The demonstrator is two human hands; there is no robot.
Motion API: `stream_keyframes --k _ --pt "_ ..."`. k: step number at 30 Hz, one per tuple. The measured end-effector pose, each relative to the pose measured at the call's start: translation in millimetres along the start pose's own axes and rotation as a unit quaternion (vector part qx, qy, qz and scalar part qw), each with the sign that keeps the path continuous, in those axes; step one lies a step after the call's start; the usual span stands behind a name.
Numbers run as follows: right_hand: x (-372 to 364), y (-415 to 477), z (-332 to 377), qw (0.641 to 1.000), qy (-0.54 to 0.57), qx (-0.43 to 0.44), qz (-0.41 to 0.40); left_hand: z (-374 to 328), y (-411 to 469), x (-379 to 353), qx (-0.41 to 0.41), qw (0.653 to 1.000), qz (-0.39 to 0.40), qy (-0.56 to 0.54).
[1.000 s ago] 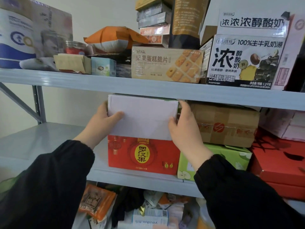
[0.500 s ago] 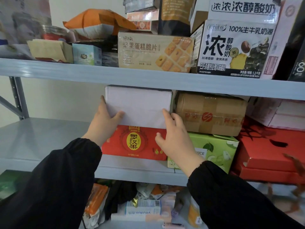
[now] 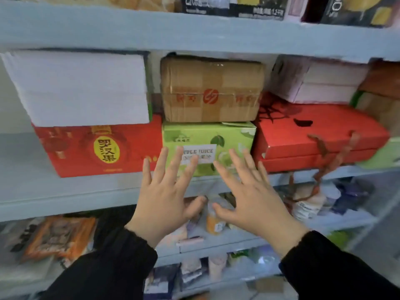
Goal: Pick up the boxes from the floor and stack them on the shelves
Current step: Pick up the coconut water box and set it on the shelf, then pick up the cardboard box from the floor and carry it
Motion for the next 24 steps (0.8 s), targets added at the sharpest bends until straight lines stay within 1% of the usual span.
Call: stream_keyframes --k 3,6,8,11,14,16,18,21,24 --pt "-8 -51 -52 0.997 -0.008 -0.077 0.0 -60 12 -25 -0.034 0.998 0.034 -0.032" --pt "-11 -117 -111 0.987 -0.012 -0.157 0.013 -139 19 -54 -0.097 0.991 0.058 -0.069" --pt "-10 -170 -152 0.975 -0.014 -0.222 0.026 -199 23 -76 -0.143 0.982 0.077 -0.098" --pt "-4 -259 -209 0.943 -0.008 -0.332 0.035 -297 29 -107 -0.215 0.959 0.121 -0.14" --pt "-1 -356 -255 0.893 -0.007 -0.448 0.051 -399 28 -138 -0.284 0.928 0.175 -0.164" --pt "-2 -421 -278 0.852 -0.007 -0.519 0.069 -467 23 -156 -0.32 0.907 0.212 -0.175" --pt "-2 -486 -292 0.81 -0.01 -0.582 0.072 -531 14 -172 -0.363 0.885 0.235 -0.174" --pt "-3 -573 -299 0.736 -0.012 -0.671 0.089 -621 -7 -191 -0.424 0.846 0.259 -0.191" --pt "-5 -646 -285 0.657 -0.017 -0.75 0.079 -698 -41 -202 -0.499 0.795 0.281 -0.2"
Point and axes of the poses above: each hand's wrist, its own y-axis towards the middle knuckle, its own x-axis out of the back of the hand, z = x × y, the point moved 1 cm from there along y, towards the middle knuckle, and after that the axes turned 4 degrees about -z, right-handed, at the moved point
